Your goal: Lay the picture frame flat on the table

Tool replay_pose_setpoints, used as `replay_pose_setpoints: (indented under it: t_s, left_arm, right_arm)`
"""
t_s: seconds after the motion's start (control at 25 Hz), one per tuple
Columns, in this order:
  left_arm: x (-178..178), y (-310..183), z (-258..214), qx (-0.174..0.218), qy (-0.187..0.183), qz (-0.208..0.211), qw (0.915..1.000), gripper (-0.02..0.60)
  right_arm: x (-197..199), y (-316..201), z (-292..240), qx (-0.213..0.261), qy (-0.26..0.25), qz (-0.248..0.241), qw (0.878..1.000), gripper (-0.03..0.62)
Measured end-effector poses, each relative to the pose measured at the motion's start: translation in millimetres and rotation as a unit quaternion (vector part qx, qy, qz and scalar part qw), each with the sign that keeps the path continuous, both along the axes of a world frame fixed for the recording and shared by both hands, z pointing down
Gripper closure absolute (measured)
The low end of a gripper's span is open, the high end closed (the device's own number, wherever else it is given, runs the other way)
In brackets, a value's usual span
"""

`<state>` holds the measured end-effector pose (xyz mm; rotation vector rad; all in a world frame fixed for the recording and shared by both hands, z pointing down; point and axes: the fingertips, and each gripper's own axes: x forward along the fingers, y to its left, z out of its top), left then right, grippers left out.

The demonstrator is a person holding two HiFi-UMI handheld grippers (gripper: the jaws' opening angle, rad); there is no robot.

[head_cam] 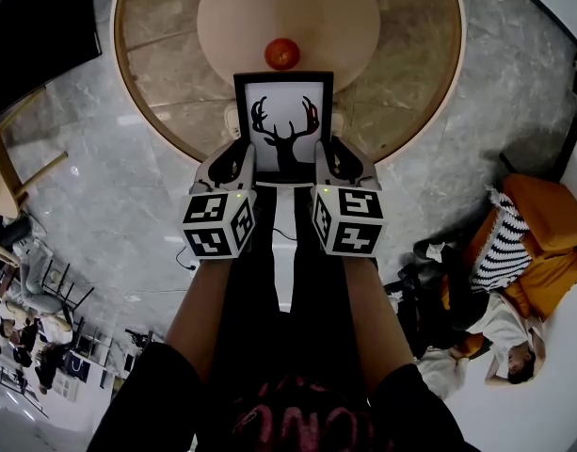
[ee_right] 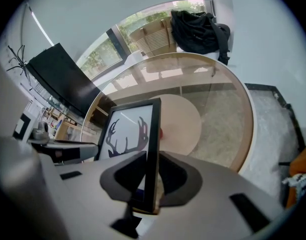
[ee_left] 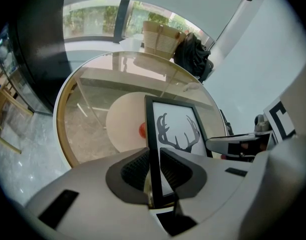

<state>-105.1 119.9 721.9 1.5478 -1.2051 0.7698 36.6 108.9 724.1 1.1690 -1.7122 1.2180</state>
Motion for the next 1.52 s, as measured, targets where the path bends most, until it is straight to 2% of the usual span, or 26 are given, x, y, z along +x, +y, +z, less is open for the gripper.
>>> replay_pose_setpoints:
  t_s: [0.6,0.92,1.52]
  left_arm:
    - [2,-8,-32,0.028,0.000,-0.002,0.9996,0.527]
    - [0,-10,-46,0.044,-0.006,-0.004,0.9990,0.549]
    - [-6,-23,-80,0.074,-0.012,-0.006,0.9972,0.571]
  right_arm:
    - [1,-6,-33,0.029,-0.006,0.003,1.000,0.514]
    - [1,-10,-51,0.052,-0.007,-0.005,0.999,0.557]
    - [-3,-24,-89,0.090,0.000,-0.017,0.996,0.572]
